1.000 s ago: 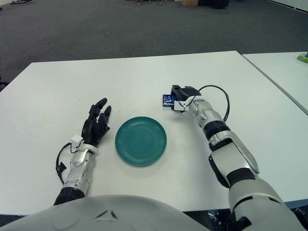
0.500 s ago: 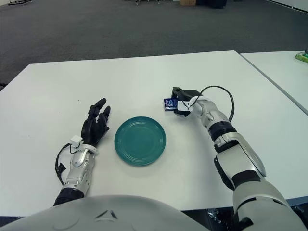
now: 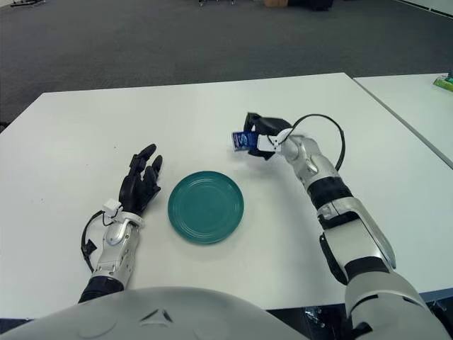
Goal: Put the gum into the plate.
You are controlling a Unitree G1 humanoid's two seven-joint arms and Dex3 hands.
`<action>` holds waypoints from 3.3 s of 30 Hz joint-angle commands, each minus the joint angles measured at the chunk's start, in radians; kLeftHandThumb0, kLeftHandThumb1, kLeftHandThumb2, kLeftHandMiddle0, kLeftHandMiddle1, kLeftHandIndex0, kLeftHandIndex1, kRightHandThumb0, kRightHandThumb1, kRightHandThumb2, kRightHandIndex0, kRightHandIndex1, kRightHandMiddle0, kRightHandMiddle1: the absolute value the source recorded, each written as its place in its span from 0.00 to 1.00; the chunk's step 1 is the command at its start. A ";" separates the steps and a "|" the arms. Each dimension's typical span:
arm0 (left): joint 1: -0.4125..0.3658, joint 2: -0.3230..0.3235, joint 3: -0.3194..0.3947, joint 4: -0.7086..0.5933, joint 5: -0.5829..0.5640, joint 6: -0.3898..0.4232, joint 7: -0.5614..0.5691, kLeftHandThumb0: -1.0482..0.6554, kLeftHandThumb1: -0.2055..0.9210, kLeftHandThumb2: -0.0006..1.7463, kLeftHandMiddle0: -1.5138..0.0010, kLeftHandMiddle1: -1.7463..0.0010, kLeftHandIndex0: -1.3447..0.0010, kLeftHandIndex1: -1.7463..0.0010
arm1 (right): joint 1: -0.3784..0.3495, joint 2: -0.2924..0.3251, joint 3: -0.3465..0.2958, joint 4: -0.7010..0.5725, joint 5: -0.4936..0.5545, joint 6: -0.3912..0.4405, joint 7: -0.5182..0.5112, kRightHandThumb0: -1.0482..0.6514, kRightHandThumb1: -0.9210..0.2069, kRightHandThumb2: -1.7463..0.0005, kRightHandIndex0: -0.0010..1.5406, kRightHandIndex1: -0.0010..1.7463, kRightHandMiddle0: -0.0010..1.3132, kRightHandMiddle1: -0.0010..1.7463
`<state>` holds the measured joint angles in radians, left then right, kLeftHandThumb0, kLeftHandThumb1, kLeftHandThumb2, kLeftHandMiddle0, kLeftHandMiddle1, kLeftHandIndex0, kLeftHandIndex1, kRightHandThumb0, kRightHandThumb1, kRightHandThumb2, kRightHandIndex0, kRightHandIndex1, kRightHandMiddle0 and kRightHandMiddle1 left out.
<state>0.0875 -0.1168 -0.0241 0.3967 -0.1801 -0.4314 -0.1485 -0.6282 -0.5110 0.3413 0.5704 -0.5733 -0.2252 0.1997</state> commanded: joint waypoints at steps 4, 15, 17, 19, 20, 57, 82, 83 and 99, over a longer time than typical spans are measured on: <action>0.077 -0.057 -0.008 0.075 -0.014 0.003 -0.008 0.14 1.00 0.50 0.78 0.99 1.00 0.56 | -0.029 -0.020 -0.057 -0.128 0.041 0.027 0.041 0.36 0.38 0.38 0.64 1.00 0.36 1.00; 0.075 -0.052 -0.004 0.080 -0.021 0.001 -0.030 0.15 1.00 0.49 0.81 1.00 1.00 0.59 | 0.082 -0.038 -0.106 -0.470 0.066 0.124 0.140 0.37 0.36 0.39 0.61 1.00 0.35 1.00; 0.075 -0.052 -0.003 0.079 -0.021 0.002 -0.031 0.15 1.00 0.48 0.81 1.00 1.00 0.59 | 0.093 -0.039 -0.101 -0.503 0.059 0.140 0.162 0.37 0.36 0.39 0.61 1.00 0.35 1.00; 0.074 -0.051 -0.002 0.079 -0.021 0.003 -0.032 0.15 1.00 0.48 0.81 1.00 1.00 0.59 | 0.102 -0.038 -0.098 -0.526 0.052 0.152 0.176 0.37 0.36 0.39 0.62 1.00 0.35 1.00; 0.075 -0.051 -0.002 0.078 -0.022 0.003 -0.032 0.15 1.00 0.48 0.81 1.00 1.00 0.59 | 0.113 -0.035 -0.094 -0.542 0.045 0.159 0.182 0.37 0.36 0.39 0.62 1.00 0.35 1.00; 0.104 -0.034 -0.026 0.021 0.033 0.017 0.005 0.16 1.00 0.50 0.78 0.99 1.00 0.56 | 0.374 0.069 0.136 -0.649 -0.156 0.045 0.119 0.38 0.30 0.44 0.67 1.00 0.31 1.00; 0.130 -0.049 -0.055 -0.063 0.017 0.108 0.053 0.17 1.00 0.51 0.79 1.00 1.00 0.57 | 0.457 0.026 0.202 -0.745 -0.259 0.029 0.241 0.40 0.04 0.66 0.32 0.98 0.17 1.00; 0.130 -0.049 -0.056 -0.064 0.017 0.108 0.054 0.17 1.00 0.51 0.79 1.00 1.00 0.57 | 0.453 0.024 0.200 -0.746 -0.260 0.024 0.241 0.36 0.03 0.65 0.30 0.93 0.14 0.95; 0.120 -0.036 -0.063 -0.034 0.040 0.048 0.061 0.15 1.00 0.53 0.77 0.99 1.00 0.57 | 0.485 0.048 0.160 -0.767 -0.227 0.015 0.215 0.02 0.00 0.49 0.03 0.04 0.00 0.14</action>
<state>0.1669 -0.1121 -0.0810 0.2988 -0.1485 -0.3973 -0.0985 -0.1528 -0.4732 0.5221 -0.1793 -0.8342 -0.2038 0.4315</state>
